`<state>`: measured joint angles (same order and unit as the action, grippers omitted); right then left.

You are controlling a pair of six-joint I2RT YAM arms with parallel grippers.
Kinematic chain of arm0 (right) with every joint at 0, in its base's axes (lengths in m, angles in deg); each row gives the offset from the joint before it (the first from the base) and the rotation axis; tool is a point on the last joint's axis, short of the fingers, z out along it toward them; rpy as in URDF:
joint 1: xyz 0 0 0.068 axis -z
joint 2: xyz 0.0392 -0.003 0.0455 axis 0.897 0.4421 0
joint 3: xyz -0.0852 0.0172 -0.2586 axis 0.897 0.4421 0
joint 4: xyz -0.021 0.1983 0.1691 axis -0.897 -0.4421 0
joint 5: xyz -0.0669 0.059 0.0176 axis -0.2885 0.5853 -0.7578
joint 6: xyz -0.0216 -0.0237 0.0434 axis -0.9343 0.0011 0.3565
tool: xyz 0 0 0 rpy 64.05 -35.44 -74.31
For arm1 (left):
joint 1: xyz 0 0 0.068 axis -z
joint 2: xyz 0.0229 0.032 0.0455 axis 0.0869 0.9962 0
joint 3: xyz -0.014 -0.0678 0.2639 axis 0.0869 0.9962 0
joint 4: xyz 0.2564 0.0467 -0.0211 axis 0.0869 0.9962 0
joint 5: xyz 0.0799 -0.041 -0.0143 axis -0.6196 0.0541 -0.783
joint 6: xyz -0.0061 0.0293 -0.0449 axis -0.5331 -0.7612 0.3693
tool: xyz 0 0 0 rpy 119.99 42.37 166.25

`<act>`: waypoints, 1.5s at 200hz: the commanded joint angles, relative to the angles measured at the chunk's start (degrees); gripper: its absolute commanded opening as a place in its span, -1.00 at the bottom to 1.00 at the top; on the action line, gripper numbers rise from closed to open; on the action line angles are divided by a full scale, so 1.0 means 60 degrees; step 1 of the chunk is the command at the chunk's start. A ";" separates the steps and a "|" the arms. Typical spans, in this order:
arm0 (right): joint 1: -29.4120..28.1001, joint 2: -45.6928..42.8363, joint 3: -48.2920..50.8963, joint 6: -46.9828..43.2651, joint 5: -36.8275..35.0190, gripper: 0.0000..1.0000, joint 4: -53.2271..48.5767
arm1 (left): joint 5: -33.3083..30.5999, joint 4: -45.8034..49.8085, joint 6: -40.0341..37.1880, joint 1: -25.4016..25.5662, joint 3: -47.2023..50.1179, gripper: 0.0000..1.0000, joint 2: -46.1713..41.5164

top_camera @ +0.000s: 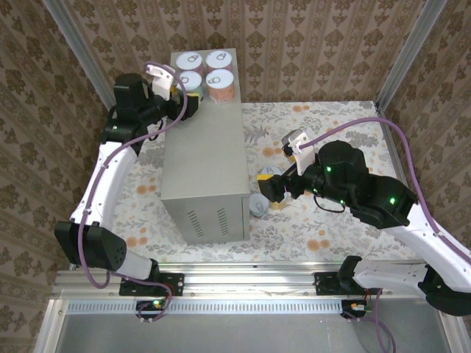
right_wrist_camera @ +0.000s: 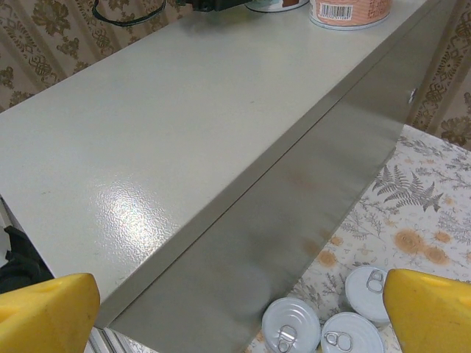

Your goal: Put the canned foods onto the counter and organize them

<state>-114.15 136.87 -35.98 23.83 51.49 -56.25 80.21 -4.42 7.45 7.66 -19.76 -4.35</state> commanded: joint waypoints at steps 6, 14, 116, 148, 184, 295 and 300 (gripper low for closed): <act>0.0047 -0.0196 0.0160 0.0229 -0.0012 1.00 0.0232 | 0.0278 0.0144 0.0079 -0.0054 -0.0257 0.49 0.0196; 0.0045 -0.0207 0.0162 0.0222 -0.0012 1.00 0.0233 | 0.0266 0.0158 0.0070 -0.0051 -0.0253 0.49 0.0183; 0.0038 -0.0341 0.0265 0.0294 -0.0051 1.00 0.0242 | 0.0139 0.0269 0.0132 -0.0046 -0.0108 0.87 -0.0312; 0.0046 -0.0415 0.0305 0.0377 -0.0243 1.00 0.0253 | -0.0356 0.0480 0.0292 -0.0056 0.0327 1.00 -0.1185; 0.0063 -0.0488 0.0287 0.0564 -0.0592 1.00 0.0193 | -0.1032 0.0812 0.0828 -0.0439 0.0779 1.00 -0.2084; 0.0063 -0.0825 0.0317 0.0982 -0.0785 1.00 -0.0162 | -0.1810 0.1391 0.1520 -0.1481 0.0358 1.00 -0.1443; 0.0062 -0.0840 0.0308 0.0983 -0.0786 1.00 -0.0175 | -0.1802 0.1360 0.1521 -0.1490 0.0360 1.00 -0.1382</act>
<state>-114.15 132.67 -34.65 28.33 48.24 -56.12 69.89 2.69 15.05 -0.65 -15.85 -14.30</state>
